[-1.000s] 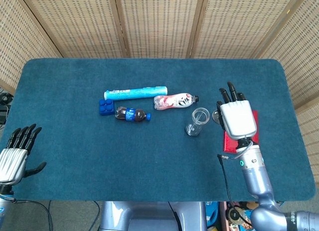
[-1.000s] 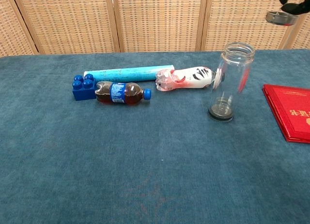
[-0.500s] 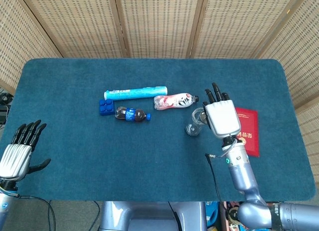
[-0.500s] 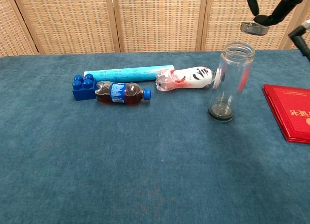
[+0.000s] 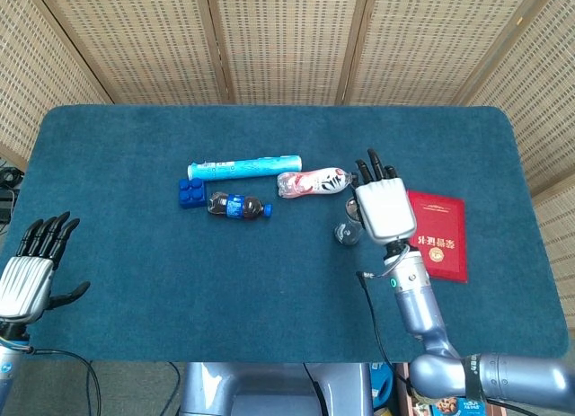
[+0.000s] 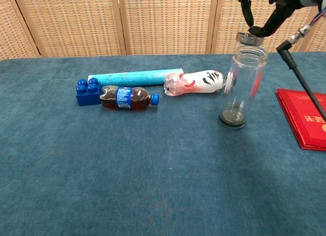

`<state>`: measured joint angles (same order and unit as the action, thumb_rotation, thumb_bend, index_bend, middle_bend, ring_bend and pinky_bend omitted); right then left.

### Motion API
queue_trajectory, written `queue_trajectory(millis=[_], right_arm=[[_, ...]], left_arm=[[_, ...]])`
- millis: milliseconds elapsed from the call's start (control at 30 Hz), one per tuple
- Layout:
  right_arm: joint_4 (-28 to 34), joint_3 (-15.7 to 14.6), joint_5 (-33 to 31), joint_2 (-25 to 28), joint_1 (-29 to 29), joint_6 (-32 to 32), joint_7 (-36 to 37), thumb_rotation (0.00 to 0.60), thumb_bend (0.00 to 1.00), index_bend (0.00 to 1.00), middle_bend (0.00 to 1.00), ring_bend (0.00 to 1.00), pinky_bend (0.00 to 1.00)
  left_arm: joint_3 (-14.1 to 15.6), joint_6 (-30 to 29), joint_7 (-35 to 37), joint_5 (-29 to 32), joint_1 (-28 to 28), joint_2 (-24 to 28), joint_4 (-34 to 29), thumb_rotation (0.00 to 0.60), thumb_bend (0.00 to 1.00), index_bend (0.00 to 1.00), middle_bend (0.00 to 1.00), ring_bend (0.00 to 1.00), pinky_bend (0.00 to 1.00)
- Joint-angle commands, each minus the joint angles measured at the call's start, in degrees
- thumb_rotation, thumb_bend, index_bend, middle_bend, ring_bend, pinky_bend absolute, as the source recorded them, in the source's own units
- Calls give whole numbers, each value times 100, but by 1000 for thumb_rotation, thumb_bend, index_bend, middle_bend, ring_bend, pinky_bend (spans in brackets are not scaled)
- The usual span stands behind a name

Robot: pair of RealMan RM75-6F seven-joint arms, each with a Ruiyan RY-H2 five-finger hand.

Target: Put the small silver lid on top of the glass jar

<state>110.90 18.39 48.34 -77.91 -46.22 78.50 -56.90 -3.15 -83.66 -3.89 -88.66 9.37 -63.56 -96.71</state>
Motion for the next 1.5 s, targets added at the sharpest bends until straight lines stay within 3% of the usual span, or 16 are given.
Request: queue_trajectory(millis=[33, 700, 1500], right_arm=[[-37, -32, 0, -61, -26, 20, 36, 600, 546, 633, 268, 109, 353], [-514, -90, -53, -368, -157, 76, 177, 600, 546, 633, 265, 111, 352], [-639, -177, -68, -369, -114, 148, 261, 600, 545, 637, 246, 111, 353]], left_arm=[[1, -18, 17, -7, -7, 2, 5, 600, 215, 0, 0, 0, 0], [26, 5, 11, 30, -6, 7, 6, 600, 217, 0, 0, 0, 0], [49, 38, -29, 48, 6, 5, -20, 600, 215, 0, 0, 0, 0]])
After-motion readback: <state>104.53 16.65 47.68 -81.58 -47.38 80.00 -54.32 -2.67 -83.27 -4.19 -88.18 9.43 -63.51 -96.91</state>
